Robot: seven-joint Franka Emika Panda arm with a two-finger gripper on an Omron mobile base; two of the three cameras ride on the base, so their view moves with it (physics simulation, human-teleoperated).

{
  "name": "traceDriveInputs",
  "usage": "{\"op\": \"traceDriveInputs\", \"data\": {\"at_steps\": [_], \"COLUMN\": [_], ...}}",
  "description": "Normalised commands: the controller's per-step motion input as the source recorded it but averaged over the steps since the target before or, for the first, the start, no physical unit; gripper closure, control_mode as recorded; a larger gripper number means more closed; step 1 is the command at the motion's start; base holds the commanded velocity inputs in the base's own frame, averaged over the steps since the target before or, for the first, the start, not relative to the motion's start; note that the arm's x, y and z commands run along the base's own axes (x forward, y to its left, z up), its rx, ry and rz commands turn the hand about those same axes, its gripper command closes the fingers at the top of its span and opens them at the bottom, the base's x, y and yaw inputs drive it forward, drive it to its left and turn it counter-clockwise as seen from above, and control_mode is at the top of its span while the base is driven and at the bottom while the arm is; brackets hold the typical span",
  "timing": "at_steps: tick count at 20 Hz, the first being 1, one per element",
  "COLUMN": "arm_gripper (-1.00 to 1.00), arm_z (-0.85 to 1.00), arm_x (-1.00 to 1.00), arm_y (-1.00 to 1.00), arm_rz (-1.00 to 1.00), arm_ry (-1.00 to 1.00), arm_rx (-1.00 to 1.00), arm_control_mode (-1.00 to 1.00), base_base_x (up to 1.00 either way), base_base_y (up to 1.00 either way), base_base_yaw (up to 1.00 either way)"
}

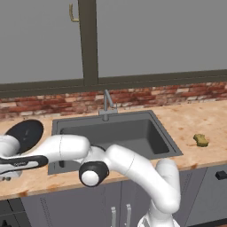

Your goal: Pick the pan and sponge and place them into the sink. Then turn on the water.

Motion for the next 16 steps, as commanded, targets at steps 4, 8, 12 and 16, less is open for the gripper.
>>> {"op": "traceDriveInputs", "data": {"at_steps": [4, 8, 12, 16], "arm_gripper": [1.0, 1.0, 1.0, 1.0], "arm_z": [0.3, 0.3, 0.19, 0.05], "arm_x": [-0.08, -0.13, -0.13, -0.14], "arm_y": [-0.45, -0.56, -0.55, -0.53], "arm_rz": [-0.06, -0.03, -0.04, -0.05], "arm_ry": [-0.01, 0.0, 0.01, 0.04], "arm_rx": [-0.04, 0.0, 0.0, 0.01], "arm_control_mode": [-1.0, -1.0, -1.0, -1.0], "base_base_x": [0.0, 0.0, 0.0, 0.0], "base_base_y": [0.0, 0.0, 0.0, 0.0], "base_base_yaw": [0.0, 0.0, 0.0, 0.0]}}
